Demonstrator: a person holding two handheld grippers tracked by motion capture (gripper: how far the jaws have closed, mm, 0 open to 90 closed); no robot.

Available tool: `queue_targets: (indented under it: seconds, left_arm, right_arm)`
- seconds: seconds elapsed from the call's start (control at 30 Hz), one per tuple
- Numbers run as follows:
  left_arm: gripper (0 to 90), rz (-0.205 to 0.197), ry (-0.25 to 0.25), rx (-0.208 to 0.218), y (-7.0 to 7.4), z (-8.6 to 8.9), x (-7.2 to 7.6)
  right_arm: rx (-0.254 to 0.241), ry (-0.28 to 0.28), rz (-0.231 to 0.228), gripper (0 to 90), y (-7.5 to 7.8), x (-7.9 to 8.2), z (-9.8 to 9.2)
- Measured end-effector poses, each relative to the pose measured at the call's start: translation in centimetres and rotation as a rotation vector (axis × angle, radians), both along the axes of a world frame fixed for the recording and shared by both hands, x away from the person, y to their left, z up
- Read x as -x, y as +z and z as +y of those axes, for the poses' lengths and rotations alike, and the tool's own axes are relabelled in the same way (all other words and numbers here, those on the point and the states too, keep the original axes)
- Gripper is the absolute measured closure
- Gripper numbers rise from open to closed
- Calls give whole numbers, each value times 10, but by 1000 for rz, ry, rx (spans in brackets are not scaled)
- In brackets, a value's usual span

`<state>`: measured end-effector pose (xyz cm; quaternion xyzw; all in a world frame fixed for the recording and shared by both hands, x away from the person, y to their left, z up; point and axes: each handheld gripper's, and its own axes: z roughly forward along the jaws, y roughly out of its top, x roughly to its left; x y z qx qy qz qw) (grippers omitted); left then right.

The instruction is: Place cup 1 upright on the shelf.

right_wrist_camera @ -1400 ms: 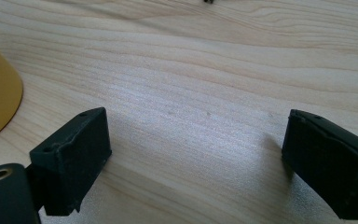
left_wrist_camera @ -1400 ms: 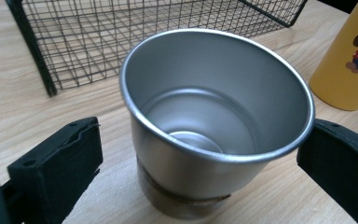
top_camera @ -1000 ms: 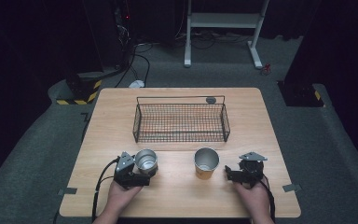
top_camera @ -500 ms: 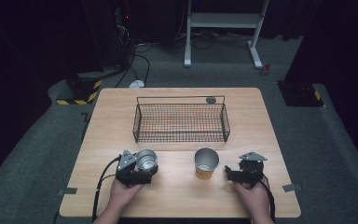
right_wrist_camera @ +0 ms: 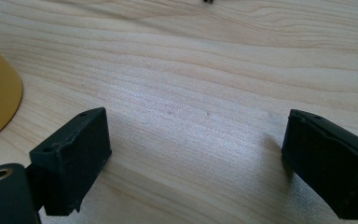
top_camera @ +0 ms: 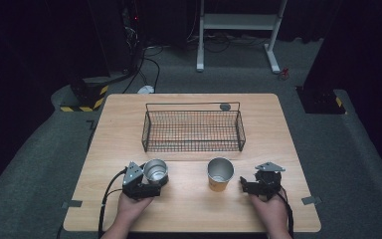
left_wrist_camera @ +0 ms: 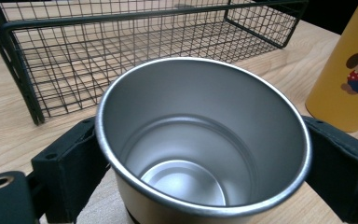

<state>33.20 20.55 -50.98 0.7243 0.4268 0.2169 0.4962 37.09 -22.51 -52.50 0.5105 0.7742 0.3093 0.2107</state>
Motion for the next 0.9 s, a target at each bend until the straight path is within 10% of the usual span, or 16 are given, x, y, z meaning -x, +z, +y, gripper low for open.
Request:
queue_targets:
  seconds: [0.9]
  left_arm:
    - [154, -50, 19, -64, 2, -7, 0]
  right_arm:
    - [2, -5, -4, 74, 0, 1, 0]
